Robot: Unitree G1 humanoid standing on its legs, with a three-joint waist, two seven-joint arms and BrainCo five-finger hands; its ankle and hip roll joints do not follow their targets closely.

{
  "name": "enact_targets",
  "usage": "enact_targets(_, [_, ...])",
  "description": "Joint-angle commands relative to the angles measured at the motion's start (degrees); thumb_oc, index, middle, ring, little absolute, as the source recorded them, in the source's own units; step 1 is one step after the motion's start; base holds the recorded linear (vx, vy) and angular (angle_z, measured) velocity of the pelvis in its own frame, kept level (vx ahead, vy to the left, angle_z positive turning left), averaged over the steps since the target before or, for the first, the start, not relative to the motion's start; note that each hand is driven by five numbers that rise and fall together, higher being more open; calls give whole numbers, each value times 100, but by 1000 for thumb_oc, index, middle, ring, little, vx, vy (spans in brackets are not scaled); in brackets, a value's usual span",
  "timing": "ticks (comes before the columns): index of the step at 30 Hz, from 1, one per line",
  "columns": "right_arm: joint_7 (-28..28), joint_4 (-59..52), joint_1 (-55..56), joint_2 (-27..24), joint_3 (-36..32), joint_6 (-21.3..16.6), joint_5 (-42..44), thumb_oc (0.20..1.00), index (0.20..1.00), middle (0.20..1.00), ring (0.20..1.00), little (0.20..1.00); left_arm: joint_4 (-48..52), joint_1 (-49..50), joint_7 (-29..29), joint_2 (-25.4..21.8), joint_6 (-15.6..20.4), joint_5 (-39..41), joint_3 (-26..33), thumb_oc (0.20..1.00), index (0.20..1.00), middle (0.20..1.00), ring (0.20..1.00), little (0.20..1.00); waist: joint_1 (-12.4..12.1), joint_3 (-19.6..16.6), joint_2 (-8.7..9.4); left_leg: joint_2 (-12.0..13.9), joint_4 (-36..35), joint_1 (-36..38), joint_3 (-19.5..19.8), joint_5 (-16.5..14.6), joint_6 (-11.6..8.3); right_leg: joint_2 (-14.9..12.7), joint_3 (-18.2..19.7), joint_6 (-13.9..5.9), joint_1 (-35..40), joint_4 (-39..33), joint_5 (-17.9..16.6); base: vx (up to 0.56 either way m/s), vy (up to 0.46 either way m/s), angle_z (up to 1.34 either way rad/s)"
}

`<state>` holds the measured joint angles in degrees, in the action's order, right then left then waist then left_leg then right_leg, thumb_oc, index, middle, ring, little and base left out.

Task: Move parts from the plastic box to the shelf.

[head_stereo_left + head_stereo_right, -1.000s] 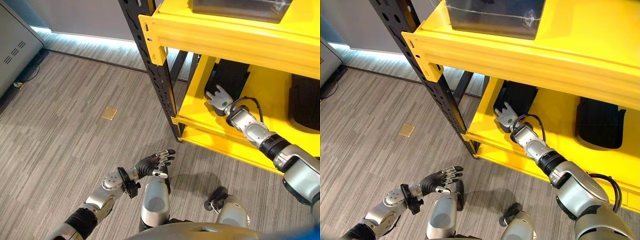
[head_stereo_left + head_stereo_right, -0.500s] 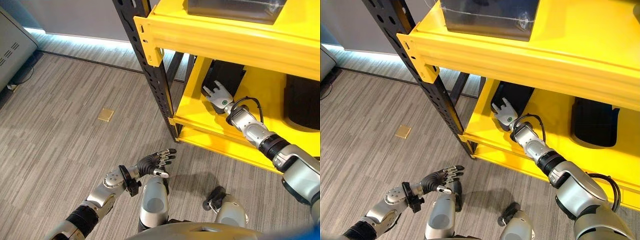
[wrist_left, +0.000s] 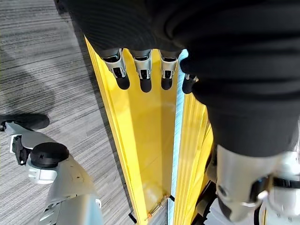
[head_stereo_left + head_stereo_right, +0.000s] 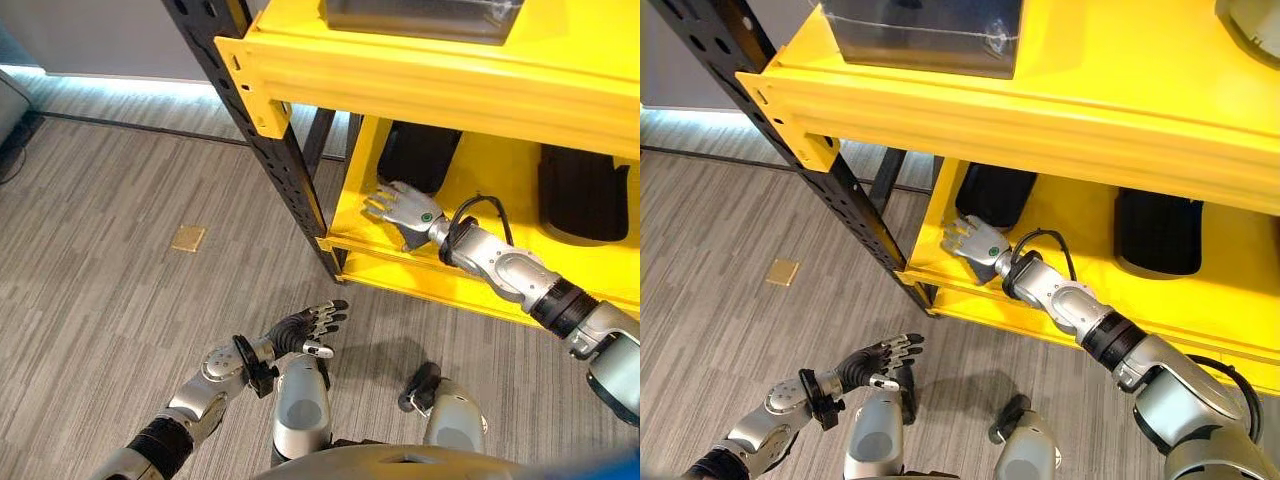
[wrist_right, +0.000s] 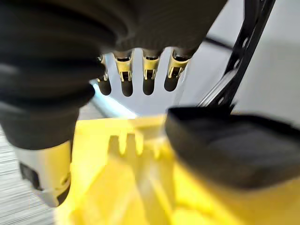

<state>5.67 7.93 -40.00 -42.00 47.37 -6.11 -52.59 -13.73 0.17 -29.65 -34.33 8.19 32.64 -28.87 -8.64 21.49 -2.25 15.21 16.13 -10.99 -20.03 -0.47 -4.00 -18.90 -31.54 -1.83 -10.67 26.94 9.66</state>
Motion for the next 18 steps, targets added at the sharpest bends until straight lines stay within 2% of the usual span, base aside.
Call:
enact_targets(1, [651,-579,23,-171,-341,72,1105,1000,1000,1000,1000,1000,309,181,-111,-74,358,3,89,1000,1000,1000,1000,1000,-48,5,74,254,220,371,-221,-384,81,-176,299,-553,222,-156,-59,0,0,0])
enact_targets(3, [873,-794,177,-227,-431,166,1629,1000,1000,1000,1000,1000,295,230,-108,-60,372,-36,127,1000,1000,1000,1000,1000,-15,3,93,258,240,370,-230,-398,87,-172,331,-550,206,-142,-58,0,0,0])
enact_targets(4, [961,-1021,333,-225,-527,344,2264,1000,1000,1000,1000,1000,293,268,-77,-36,389,-103,134,1000,1000,1000,1000,1000,14,-2,112,257,231,377,-239,-396,88,-156,355,-551,202,-153,-61,0,0,0])
enact_targets(6, [887,-1257,548,-176,-733,395,3057,1000,1000,1000,1000,1000,327,300,-21,16,389,-176,154,1000,1000,1000,1000,1000,58,3,133,239,193,405,-231,-376,88,-112,401,-550,231,-208,-79,-3,0,-2])
enact_targets(8, [919,-1536,685,-137,-905,305,3735,1000,1000,1000,1000,1000,390,335,81,53,350,-213,184,1000,1000,1000,1000,1000,102,-16,146,227,134,446,-231,-353,84,-62,430,-550,280,-297,-102,4,6,-10])
enact_targets(9, [925,-1975,909,-119,-1176,53,4658,1000,1000,1000,1000,1000,360,378,197,100,384,-237,207,1000,1000,1000,1000,1000,151,-53,151,213,33,504,-219,-308,64,-9,461,-560,345,-417,-147,11,14,-12])
enact_targets(10, [1008,-2237,1043,-80,-1326,62,5179,1000,1000,1000,1000,1000,346,409,276,136,399,-211,230,1000,1000,1000,1000,1000,184,-77,159,206,-21,540,-213,-286,51,26,485,-562,383,-483,-164,10,20,-13])
enact_targets(12, [1509,-2690,1838,313,-1875,200,7383,1000,1000,1000,1000,1000,320,621,500,360,633,175,439,1000,1000,1000,1000,1000,252,-193,192,204,-194,683,-184,-218,-1,116,552,-576,553,-786,-260,-4,10,-13])
enact_targets(14, [1500,-2623,2399,694,-2183,334,8069,1000,1000,1000,1000,1000,387,826,377,556,668,593,668,1000,1000,1000,1000,1000,258,-283,212,215,-253,745,-169,-185,-24,140,560,-578,646,-951,-329,-8,-6,-9])
enact_targets(16, [1250,-2258,3228,1277,-2643,376,8595,1000,1000,1000,1000,1000,446,1144,294,876,954,952,983,1000,1000,1000,1000,1000,298,-400,231,242,-400,839,-201,-98,-58,140,581,-618,757,-1186,-461,0,0,0])
enact_targets(18, [1169,-1835,3892,1638,-3105,305,8651,1000,1000,1000,1000,1000,448,1476,81,1094,861,1142,1358,1000,1000,1000,1000,1000,365,-501,279,260,-578,958,-271,-10,-88,123,618,-681,851,-1429,-619,0,0,0])
